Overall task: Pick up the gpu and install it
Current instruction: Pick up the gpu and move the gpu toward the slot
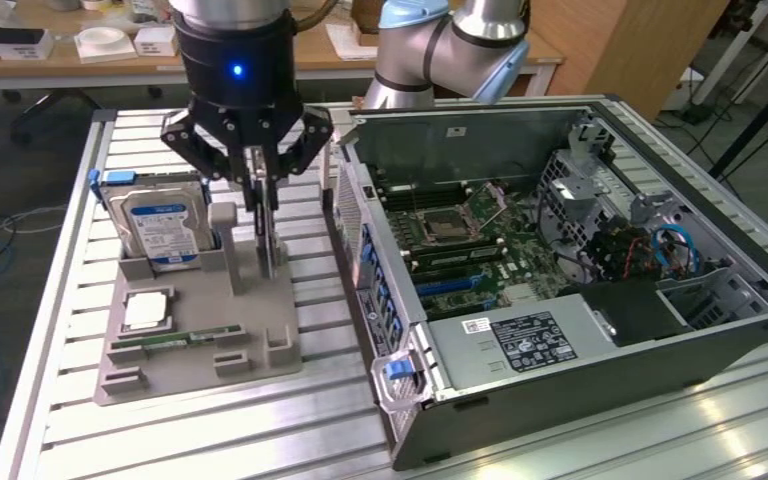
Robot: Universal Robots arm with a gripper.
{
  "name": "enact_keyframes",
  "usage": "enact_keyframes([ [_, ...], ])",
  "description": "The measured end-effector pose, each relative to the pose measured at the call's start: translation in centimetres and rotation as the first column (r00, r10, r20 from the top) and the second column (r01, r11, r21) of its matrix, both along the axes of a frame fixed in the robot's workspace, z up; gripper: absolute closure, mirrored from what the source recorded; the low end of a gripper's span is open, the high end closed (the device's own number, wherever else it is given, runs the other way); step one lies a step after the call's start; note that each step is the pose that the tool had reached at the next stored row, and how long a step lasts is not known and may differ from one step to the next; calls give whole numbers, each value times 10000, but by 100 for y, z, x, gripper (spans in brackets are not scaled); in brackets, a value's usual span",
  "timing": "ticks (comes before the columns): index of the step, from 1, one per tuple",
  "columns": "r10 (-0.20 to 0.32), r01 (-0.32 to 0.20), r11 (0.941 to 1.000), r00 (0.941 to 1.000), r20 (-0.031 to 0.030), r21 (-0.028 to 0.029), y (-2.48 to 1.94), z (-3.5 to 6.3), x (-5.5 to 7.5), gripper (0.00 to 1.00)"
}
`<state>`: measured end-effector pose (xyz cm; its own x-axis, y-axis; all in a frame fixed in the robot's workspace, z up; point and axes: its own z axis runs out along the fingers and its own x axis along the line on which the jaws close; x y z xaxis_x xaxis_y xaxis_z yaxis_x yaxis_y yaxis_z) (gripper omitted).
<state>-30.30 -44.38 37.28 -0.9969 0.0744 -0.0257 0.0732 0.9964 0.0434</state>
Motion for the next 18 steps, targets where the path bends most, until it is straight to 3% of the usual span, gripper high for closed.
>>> enact_keyframes([
  [13, 0, 0, 10000, 10000, 0, -13, 3, 513, 0, 74],
  [18, -1, 1, 10000, 10000, 1, -18, 4, 543, 0, 74],
])
